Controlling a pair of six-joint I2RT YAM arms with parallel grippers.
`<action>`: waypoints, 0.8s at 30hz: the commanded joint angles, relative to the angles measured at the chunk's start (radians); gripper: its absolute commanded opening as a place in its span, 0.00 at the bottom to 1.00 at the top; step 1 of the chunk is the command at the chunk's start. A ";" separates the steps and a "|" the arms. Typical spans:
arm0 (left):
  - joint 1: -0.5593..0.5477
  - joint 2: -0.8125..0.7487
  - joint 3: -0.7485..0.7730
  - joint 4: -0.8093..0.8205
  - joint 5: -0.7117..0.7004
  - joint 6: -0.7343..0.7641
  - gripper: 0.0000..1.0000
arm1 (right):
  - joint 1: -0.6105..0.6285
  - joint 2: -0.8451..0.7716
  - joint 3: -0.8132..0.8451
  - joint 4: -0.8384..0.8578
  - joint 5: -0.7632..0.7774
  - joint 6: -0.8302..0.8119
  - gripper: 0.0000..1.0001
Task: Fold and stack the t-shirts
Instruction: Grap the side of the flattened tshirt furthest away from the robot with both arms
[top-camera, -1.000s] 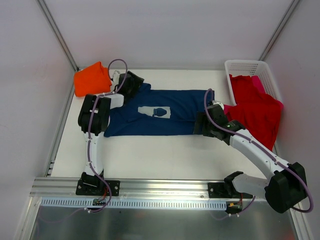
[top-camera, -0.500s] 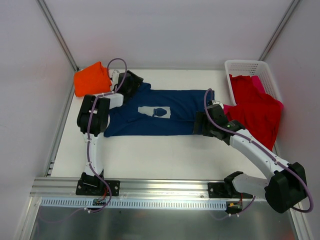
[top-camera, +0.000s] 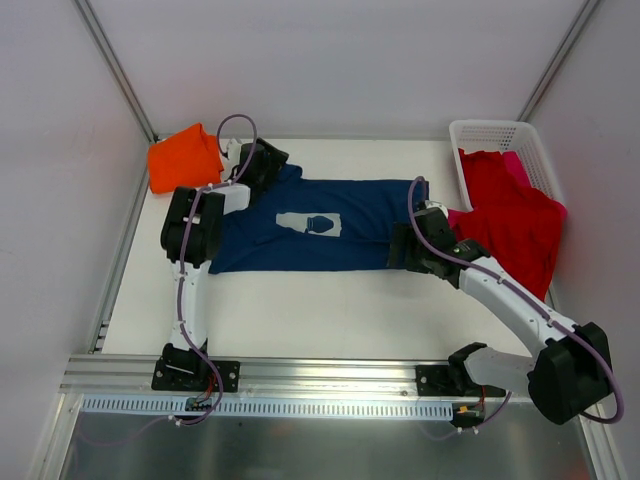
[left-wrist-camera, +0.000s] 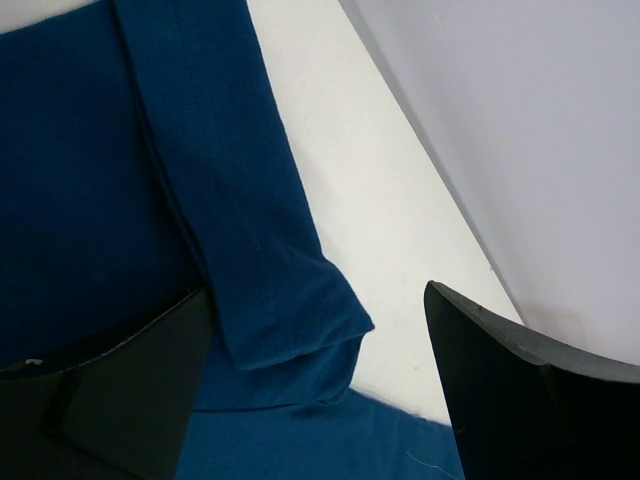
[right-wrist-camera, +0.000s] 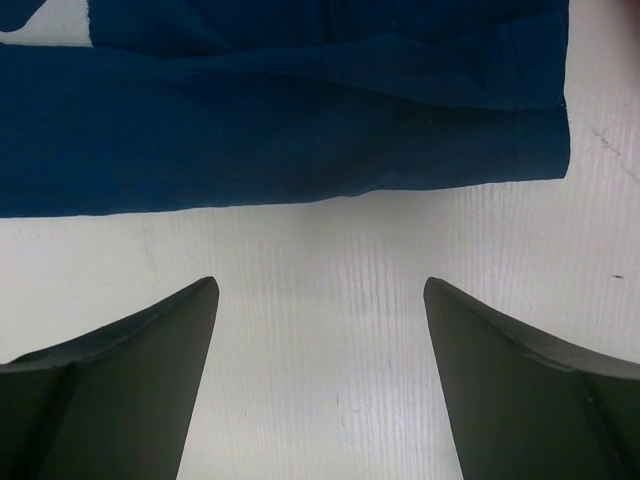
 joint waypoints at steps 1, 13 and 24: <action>-0.006 0.029 0.037 0.006 -0.010 0.001 0.86 | -0.009 0.018 0.026 0.013 -0.004 -0.018 0.88; -0.003 0.075 0.077 0.013 -0.007 -0.021 0.48 | -0.011 0.082 0.035 0.028 -0.013 -0.023 0.88; -0.003 0.098 0.143 -0.071 -0.020 0.002 0.00 | -0.012 0.101 0.038 0.035 -0.017 -0.023 0.88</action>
